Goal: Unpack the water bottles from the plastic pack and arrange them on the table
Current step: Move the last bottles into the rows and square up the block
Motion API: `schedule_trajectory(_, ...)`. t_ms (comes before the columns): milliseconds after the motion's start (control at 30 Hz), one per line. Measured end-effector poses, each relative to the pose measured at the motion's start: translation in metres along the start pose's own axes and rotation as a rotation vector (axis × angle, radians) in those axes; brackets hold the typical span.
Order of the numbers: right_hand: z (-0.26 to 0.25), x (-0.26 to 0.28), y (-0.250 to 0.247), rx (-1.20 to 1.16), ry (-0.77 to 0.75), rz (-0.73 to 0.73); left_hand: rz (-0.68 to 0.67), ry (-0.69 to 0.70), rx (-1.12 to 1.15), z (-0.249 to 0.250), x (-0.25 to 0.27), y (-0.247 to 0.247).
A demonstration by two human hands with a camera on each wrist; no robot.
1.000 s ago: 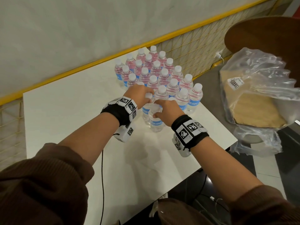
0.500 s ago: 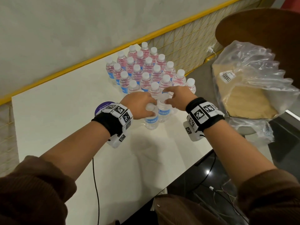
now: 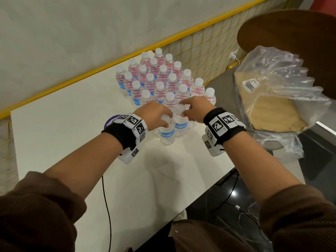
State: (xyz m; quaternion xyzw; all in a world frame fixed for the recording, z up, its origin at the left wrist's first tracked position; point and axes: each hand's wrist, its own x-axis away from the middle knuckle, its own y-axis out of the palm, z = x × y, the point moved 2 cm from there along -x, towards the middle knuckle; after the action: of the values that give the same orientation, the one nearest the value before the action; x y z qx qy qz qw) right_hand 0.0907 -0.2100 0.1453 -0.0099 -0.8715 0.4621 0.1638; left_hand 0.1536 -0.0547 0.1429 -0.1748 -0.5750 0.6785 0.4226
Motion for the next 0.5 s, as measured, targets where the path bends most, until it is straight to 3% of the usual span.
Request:
schedule_trajectory(367,0.003,0.006,0.004,-0.017,0.004,0.014,-0.004,-0.021,-0.087,0.001,0.004,0.003)
schedule_trajectory(500,0.004,0.025,0.0,-0.059,0.019,0.051,0.134,-0.005,-0.033,0.0,0.026,-0.001)
